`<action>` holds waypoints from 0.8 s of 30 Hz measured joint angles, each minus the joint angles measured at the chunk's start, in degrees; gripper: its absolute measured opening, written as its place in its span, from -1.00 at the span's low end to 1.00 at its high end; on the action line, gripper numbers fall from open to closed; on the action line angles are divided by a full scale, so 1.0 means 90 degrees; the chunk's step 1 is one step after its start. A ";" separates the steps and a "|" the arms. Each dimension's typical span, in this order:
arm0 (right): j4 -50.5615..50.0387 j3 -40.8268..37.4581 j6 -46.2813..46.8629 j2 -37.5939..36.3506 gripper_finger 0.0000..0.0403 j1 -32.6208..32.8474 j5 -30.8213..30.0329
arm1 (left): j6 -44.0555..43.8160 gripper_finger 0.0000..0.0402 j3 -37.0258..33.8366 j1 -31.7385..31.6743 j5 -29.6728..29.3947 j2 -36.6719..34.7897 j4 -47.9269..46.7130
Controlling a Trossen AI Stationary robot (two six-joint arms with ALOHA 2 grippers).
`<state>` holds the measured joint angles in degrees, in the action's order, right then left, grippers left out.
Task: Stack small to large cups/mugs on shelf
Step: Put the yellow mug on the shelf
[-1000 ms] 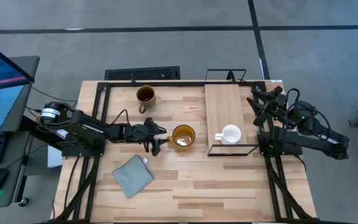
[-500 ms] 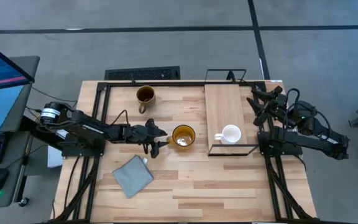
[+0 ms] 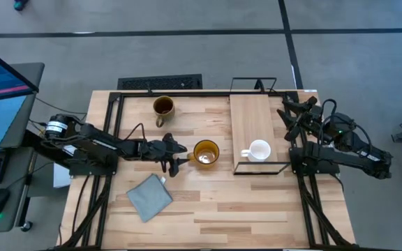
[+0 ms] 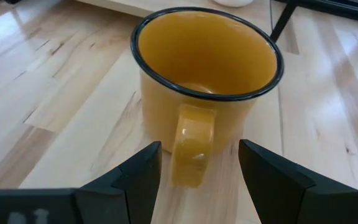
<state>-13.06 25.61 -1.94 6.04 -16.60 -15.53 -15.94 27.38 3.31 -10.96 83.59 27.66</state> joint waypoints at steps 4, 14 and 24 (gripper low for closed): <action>0.0000 -0.0001 -0.0001 0.0000 0.12 0.0000 0.0000 | 0.0048 0.02 0.0017 0.0000 0.0004 0.0015 -0.0007; 0.0002 0.0000 0.0049 0.0000 0.12 -0.0002 -0.0239 | 0.0189 0.02 0.0718 -0.0403 0.1104 0.0923 -0.0007; -0.0006 -0.0001 0.0049 0.0000 0.12 -0.0002 -0.0273 | 0.0246 0.02 0.0833 -0.0490 0.1020 0.0923 -0.0188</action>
<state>-13.12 25.60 -1.50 6.04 -16.62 -17.98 -13.73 34.87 -1.10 -1.78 91.90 25.97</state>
